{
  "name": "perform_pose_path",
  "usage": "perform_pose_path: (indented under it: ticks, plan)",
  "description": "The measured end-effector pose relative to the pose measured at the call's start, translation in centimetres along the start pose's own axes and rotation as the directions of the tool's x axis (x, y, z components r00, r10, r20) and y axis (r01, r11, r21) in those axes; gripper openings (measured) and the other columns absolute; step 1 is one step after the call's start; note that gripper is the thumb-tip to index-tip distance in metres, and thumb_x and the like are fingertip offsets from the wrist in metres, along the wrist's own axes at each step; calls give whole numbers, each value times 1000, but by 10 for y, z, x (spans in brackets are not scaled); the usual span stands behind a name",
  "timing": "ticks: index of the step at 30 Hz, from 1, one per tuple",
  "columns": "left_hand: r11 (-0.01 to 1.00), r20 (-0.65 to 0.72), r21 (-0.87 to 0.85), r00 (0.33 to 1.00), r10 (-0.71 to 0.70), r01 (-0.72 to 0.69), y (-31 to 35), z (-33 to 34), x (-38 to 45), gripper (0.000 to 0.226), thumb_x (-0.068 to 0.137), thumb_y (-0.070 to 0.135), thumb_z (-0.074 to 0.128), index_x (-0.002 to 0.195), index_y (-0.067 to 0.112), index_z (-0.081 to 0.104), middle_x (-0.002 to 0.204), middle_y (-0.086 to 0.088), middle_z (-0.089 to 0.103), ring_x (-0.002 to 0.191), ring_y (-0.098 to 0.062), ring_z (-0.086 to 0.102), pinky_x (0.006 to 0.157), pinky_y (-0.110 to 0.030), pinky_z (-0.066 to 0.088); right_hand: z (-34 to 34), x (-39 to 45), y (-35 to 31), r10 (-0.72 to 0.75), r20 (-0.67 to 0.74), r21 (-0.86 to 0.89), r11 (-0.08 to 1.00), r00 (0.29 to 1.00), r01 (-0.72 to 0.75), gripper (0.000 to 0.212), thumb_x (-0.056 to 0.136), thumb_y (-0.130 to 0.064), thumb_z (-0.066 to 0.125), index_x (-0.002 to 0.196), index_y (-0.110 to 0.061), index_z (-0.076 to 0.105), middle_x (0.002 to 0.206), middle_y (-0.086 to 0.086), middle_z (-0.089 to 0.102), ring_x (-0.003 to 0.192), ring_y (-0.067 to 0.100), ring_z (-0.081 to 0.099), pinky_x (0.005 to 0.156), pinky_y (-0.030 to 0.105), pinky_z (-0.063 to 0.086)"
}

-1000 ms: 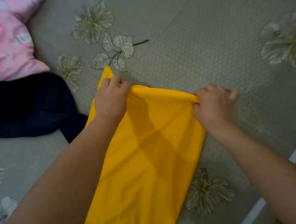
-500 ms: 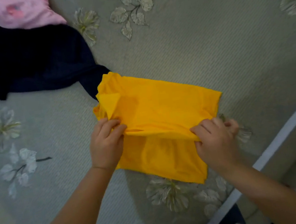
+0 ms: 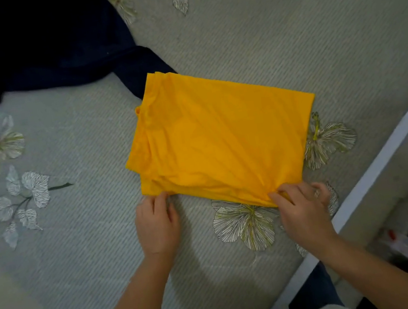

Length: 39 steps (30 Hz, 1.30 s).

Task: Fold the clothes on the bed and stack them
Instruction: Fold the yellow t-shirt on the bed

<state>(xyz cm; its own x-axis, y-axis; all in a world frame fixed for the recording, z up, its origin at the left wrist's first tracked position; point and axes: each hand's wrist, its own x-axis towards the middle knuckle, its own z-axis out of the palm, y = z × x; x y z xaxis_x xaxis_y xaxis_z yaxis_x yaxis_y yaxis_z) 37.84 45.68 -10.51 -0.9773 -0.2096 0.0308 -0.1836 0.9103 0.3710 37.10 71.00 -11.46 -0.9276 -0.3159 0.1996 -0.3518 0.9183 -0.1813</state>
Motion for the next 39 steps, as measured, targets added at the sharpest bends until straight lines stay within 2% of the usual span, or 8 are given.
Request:
perform_pose_path:
  ticks: [4, 9, 11, 14, 17, 21, 35, 39]
  plan:
    - [930, -74, 88, 929, 364, -357, -5, 2, 9, 40, 74, 26, 57, 106, 3, 48, 102, -21, 54, 94, -29, 43, 74, -47, 50, -3, -2, -3, -73, -25, -15, 997, 997, 73, 35, 71, -32, 64, 97, -9, 67, 100, 15, 69, 103, 25, 45, 95, 53, 32]
    - [758, 401, 212, 762, 508, -617, -5, 5, 58, 110, 43, 61, 77, 132, 8, 41, 130, -25, 49, 122, -46, 43, 91, -62, 35, 11, 24, -12, -120, 238, -130, 979, 964, 154, 102, 42, -60, 80, 122, -10, 45, 121, 20, 59, 120, 32, 39, 82, 64, 41]
    - [773, 506, 185, 733, 454, -607, -4, 5, 71, 106, 53, 60, 75, 136, 9, 35, 136, -24, 42, 127, -44, 35, 99, -58, 30, 14, 33, -9, -139, 301, -85, 981, 943, 171, 95, 40, -53, 85, 118, -7, 58, 118, 20, 61, 114, 39, 53, 76, 60, 47]
    - [714, 423, 215, 722, 547, -666, -10, 5, 75, 71, 51, 34, 86, 111, 3, 63, 114, -18, 64, 102, -35, 62, 75, -51, 52, 18, 37, 3, -171, 220, -72, 979, 960, 191, 68, 45, -10, 89, 108, 0, 65, 113, 21, 63, 101, 38, 62, 89, 49, 45]
    - [702, 343, 228, 730, 591, -675, -13, 5, 78, 40, 71, 17, 46, 101, 4, 69, 104, -13, 69, 90, -29, 68, 62, -46, 55, 21, 41, 14, -215, 121, -57, 973, 969, 223, 40, 65, 2, 61, 105, 1, 66, 110, 20, 65, 99, 34, 64, 105, 40, 25]
    - [738, 309, 230, 766, 563, -635, 0, 4, 80, 44, 69, 11, 35, 90, 0, 72, 92, -16, 71, 78, -31, 70, 52, -42, 54, 14, 50, 21, -242, 212, 19, 970, 947, 244, 68, 31, -2, 91, 95, 2, 70, 100, 18, 69, 90, 30, 68, 69, 44, 55]
    - [756, 110, 259, 796, 595, -601, 217, -44, 169, 34, 63, -5, 51, 92, -12, 67, 94, -29, 67, 77, -43, 67, 49, -51, 51, -139, 147, 192, -110, 153, 63, 993, 982, 101, 78, 18, 21, 79, 94, 11, 67, 90, 23, 70, 75, 34, 69, 45, 35, 52]
    - [704, 116, 270, 748, 654, -657, 325, -47, 194, 33, 62, 1, 53, 90, -9, 69, 91, -25, 69, 76, -39, 68, 49, -47, 52, -197, 153, 276, 36, 203, 119, 991, 979, -61, 71, 62, 23, 60, 129, 7, 44, 132, 25, 47, 120, 35, 51, 92, 37, 47]
